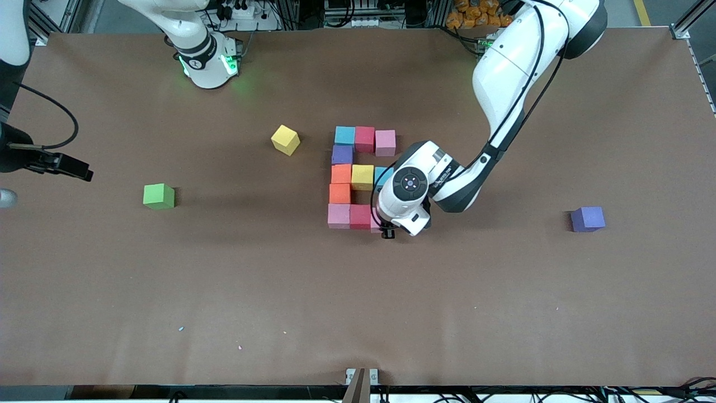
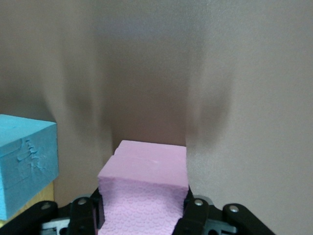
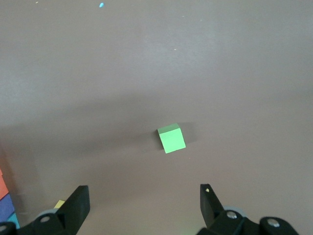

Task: Arrange 11 blocks into digit 3

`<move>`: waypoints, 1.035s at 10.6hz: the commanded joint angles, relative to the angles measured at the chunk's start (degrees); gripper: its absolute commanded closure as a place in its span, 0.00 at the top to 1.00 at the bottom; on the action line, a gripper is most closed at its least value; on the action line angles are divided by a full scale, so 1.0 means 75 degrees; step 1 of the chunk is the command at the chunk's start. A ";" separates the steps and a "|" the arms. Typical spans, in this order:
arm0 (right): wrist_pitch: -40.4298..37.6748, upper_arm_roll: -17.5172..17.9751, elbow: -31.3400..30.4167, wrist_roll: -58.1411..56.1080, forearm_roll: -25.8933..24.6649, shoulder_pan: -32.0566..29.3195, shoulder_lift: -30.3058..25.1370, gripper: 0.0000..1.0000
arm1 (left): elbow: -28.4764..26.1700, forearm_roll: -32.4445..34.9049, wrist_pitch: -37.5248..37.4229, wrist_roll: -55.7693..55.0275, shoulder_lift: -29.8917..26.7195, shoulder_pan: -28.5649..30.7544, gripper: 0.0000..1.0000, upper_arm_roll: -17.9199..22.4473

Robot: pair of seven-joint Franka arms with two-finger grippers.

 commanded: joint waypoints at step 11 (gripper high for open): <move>-0.0938 0.0172 0.1207 -0.0272 0.0114 -0.0193 0.0097 1.00 | 0.0078 0.0411 -0.0404 0.0395 -0.1040 -0.0066 1.00 0.0021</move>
